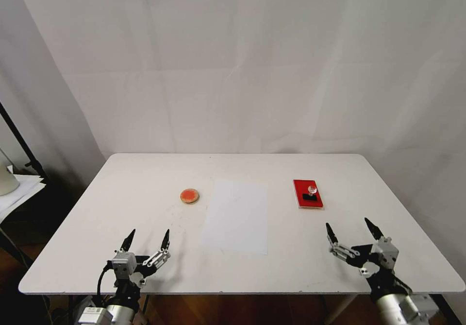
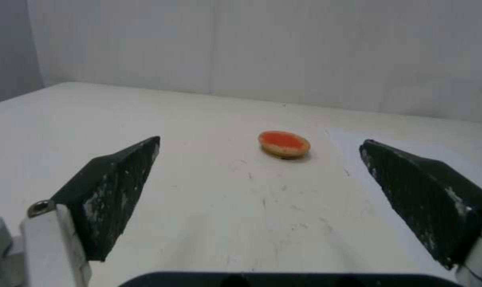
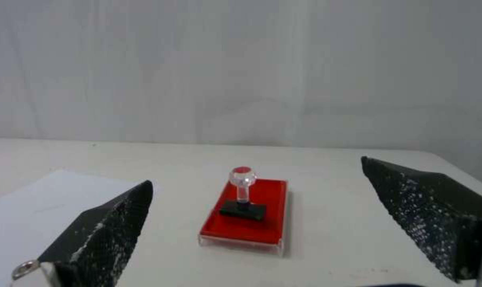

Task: Pick up the stamp from the ink pad and place it onto another ink pad.

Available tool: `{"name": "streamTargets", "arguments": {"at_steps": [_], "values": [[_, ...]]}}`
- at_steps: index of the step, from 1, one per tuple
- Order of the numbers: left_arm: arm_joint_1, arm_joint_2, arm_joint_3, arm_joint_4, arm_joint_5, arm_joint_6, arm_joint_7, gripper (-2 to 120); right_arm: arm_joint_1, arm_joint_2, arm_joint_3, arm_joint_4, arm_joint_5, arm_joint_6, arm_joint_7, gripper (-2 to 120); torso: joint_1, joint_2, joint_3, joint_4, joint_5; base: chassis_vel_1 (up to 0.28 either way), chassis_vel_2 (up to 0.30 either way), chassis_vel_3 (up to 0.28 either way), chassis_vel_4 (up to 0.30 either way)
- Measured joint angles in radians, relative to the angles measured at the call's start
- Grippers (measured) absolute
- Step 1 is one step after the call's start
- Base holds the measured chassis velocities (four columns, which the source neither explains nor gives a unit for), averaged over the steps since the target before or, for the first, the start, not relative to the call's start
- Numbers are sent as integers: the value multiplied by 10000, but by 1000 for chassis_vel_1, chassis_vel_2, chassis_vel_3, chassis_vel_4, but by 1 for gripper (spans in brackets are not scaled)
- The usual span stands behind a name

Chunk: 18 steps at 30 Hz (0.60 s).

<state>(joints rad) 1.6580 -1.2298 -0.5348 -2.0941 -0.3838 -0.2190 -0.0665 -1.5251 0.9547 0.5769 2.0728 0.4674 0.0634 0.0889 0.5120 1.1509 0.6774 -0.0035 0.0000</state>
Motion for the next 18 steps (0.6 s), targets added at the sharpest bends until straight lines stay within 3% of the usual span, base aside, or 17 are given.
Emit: {"name": "streamTargets", "arguments": {"at_steps": [8, 18], "values": [[-2, 0, 0, 0, 0, 0, 0, 100, 2755, -1062, -1763, -1839, 1964, -926, -279, 100, 2, -1, 1, -1, 0, 0, 0, 0, 0], [-2, 0, 0, 0, 0, 0, 0, 100, 4817, -811, -3251, -3176, 2662, -1307, -14, 100, 2, -1, 1, -1, -1, 0, 0, 0, 0]]}}
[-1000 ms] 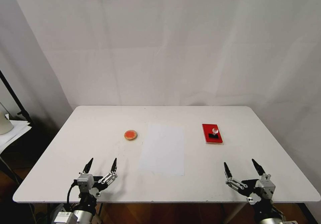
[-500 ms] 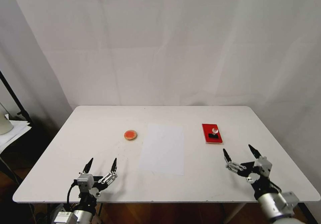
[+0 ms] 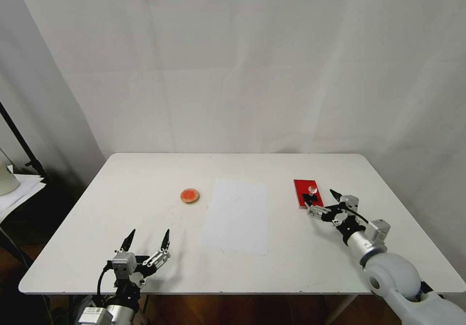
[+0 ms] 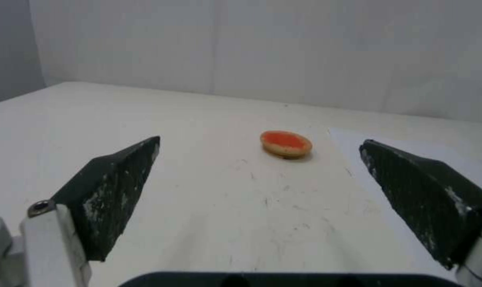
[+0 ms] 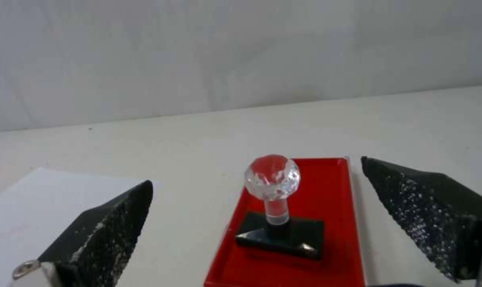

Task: Pick up the stamp from the ink pad and place it onto another ink pad.

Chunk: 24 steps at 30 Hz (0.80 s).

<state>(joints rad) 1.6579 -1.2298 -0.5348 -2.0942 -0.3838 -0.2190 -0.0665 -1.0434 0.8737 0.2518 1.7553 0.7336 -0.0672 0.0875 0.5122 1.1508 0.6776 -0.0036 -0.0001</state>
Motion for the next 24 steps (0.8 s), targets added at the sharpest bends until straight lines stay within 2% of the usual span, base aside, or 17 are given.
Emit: {"name": "streamTargets", "arguments": {"at_steps": [5, 10, 13, 14, 18, 19, 24], "values": [[1, 0, 0, 0, 0, 0, 0, 100, 261, 66, -214, -326, 32, -140, 170, 98, -1, 0, -1, -2, -1, 0, 0, 0, 0], [1, 0, 0, 0, 0, 0, 0, 100, 407, 113, -321, -527, 161, -199, 313, 89, -2, 0, -1, -2, 0, 0, 0, 0, 0], [1, 1, 0, 0, 0, 0, 0, 100, 494, 166, -367, -647, 197, -224, 365, 78, -2, 0, -1, -1, 0, 0, 0, 0, 0], [1, 1, 0, 0, 0, 0, 0, 100, 494, 166, -367, -647, 197, -224, 365, 78, -2, 0, -1, -1, 0, 0, 0, 0, 0], [1, 0, 0, 1, 0, 0, 0, 100, 534, 184, -384, -721, 214, -235, 391, 61, -2, 0, -1, -2, 0, 0, 0, 0, 0], [1, 0, 0, 1, 0, 0, 0, 100, 534, 184, -384, -721, 214, -235, 391, 61, -2, 0, -1, -2, 0, 0, 0, 0, 0], [1, 0, 0, 1, 0, 0, 0, 100, 535, 177, -422, -728, 217, -271, 395, 39, -2, 0, -1, -2, 0, 0, 0, 0, 0]]}}
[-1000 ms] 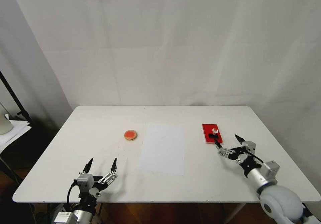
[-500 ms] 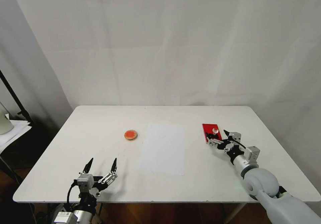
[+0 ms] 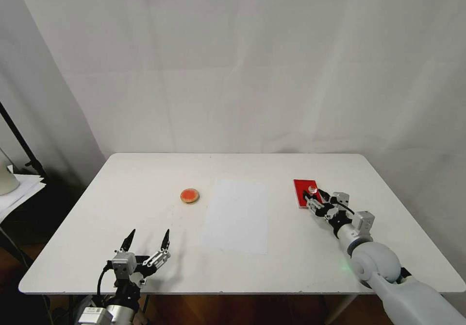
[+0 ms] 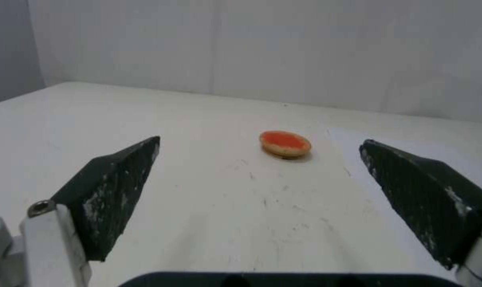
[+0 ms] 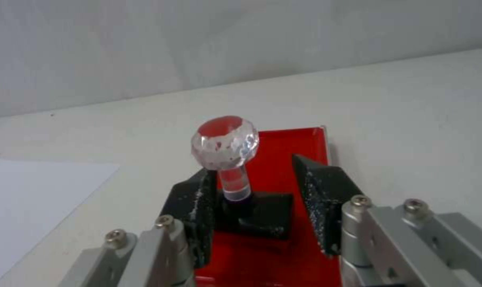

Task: Pick up the stamp from the ink pad and place it onto another ink pad.

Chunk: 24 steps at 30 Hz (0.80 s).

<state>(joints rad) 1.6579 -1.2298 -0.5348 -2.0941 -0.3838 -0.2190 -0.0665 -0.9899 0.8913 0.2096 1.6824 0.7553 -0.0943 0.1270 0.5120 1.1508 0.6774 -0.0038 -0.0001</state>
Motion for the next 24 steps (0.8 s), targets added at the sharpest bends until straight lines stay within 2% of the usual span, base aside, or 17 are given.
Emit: {"name": "streamTargets", "arguments": {"at_steps": [1, 3, 5, 6, 8, 16, 20, 24], "values": [[0, 0, 0, 0, 0, 0, 0, 100, 0, 0, 0, 0, 0, 0, 0, 39, 0, 0, 0, 0, 0, 0, 0, 0, 0], [0, 0, 0, 0, 0, 0, 0, 100, 0, 1, -56, -11, 0, -21, 0, 28, 0, 0, 0, 0, 0, 0, 0, 0, 0], [0, 0, 0, 0, 0, 0, 0, 100, 6, 6, -75, -15, 0, -32, 0, 25, 0, 0, 0, 0, 0, 0, 0, 0, 0], [0, 0, 0, 0, 0, 0, 0, 100, 18, 12, -99, -21, 0, -42, 0, 18, 0, 1, -1, 0, -1, 0, 0, 0, 0], [0, 0, 0, 0, 0, 0, 0, 100, 37, 15, -115, -35, 0, -47, 0, 11, 0, 1, -1, 2, -2, 0, 0, 0, 0], [0, 0, 0, 0, 0, 0, 0, 100, 116, -122, -157, 5, -9, -85, -28, 9, 0, 0, 0, 0, 3, 0, 0, 0, 0], [0, 0, 0, 0, 0, 0, 0, 100, 555, -475, -354, 341, 46, -74, -249, 9, 0, 1, 0, -2, -2, 0, 0, 0, 0], [0, 1, 0, 0, 0, 0, 0, 100, 1703, -763, -1290, 518, 168, 47, -771, 9, 0, 1, 0, -1, -3, 0, 0, 0, 0]]}}
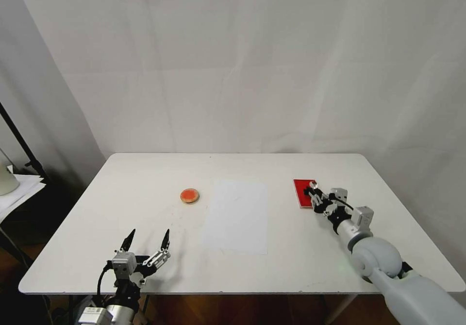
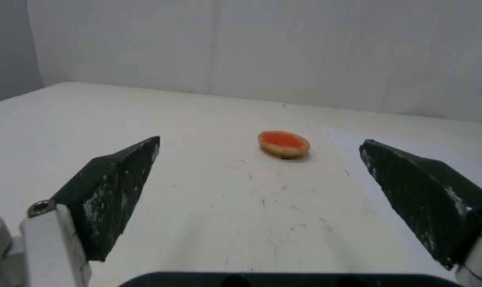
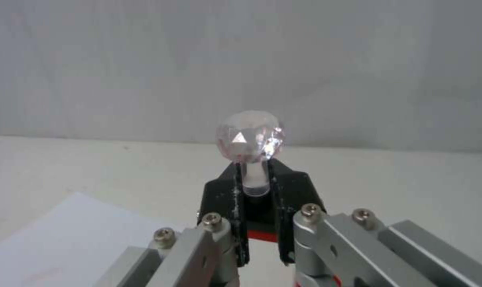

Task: Pick up the stamp from the ink pad and place it onto another ink pad.

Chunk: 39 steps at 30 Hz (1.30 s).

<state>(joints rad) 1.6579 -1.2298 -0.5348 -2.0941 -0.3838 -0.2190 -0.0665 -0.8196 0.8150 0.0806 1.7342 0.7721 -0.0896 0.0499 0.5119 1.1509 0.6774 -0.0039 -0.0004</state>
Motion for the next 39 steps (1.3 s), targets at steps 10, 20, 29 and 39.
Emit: {"name": "streamTargets", "arguments": {"at_steps": [10, 20, 29, 39], "values": [[0, 0, -1, 0, 0, 0, 0, 100, 2770, 877, -3901, -1051, -65, 250, -660, 9, 1, -1, 1, 4, 3, 0, 0, 0, 0], [1, 0, 0, 0, 0, 0, 0, 100, 3828, 1646, -5416, -2178, 84, -73, 204, 9, 1, -1, 1, 1, 3, 0, 0, 0, 0], [0, 0, 0, 0, 0, 0, 0, 100, 3768, 1727, -5650, -2509, 301, -102, 300, 9, -1, 1, -2, 0, 3, 0, 0, 0, 0], [-1, 0, 0, 0, 0, 0, 0, 100, 3811, 1701, -5581, -2241, 679, -74, 284, 9, 1, 0, 2, 0, 3, 0, 0, 0, 0]]}}
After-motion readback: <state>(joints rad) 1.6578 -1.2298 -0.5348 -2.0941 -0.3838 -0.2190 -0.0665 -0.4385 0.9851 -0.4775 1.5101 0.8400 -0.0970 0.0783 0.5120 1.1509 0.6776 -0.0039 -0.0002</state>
